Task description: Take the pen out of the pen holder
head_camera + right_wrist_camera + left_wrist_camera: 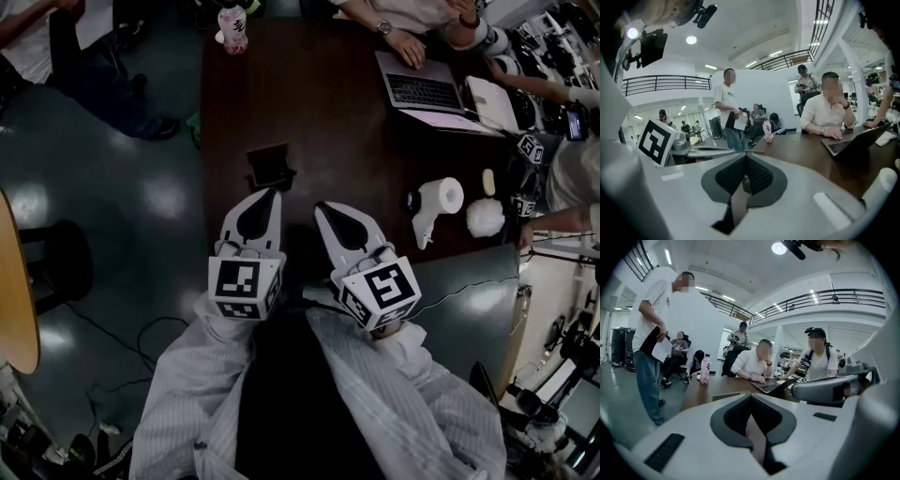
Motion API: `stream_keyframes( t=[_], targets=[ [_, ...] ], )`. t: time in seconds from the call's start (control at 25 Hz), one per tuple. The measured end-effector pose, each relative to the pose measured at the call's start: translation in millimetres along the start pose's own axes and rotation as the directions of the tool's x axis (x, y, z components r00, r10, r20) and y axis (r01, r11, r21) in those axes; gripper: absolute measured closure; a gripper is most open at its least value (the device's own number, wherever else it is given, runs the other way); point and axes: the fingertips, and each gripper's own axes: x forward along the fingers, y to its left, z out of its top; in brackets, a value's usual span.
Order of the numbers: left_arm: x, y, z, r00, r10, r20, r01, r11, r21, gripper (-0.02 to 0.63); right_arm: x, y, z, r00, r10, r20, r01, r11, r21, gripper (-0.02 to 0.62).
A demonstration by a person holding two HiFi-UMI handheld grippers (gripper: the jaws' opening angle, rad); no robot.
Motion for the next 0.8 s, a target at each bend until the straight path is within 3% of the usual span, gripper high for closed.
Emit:
stream_keyframes(
  t=[0.4, 0.44, 0.52, 0.8],
  targets=[
    [41, 3, -28, 0.996, 0.015, -0.093, -0.014, 1.000, 0.014, 0.598, 12, -35, -14, 0.998, 0.019, -0.060, -0.016, 0.999, 0.043, 0.594],
    [44, 1, -32, 0.995, 0.008, -0.104, -0.005, 1.000, 0.027, 0.588, 13, -37, -16, 0.998, 0.021, -0.065, -0.018, 0.999, 0.043, 0.594],
    [50, -3, -40, 0.990, -0.007, -0.138, 0.014, 0.998, 0.054, 0.487, 15, -39, -16, 0.997, 0.026, -0.070, -0.023, 0.999, 0.045, 0.594],
    [70, -1, -58, 0.977, 0.035, -0.210, 0.007, 0.981, 0.196, 0.445, 14, -48, -20, 0.996, 0.025, -0.085, -0.019, 0.997, 0.075, 0.594]
  ],
)
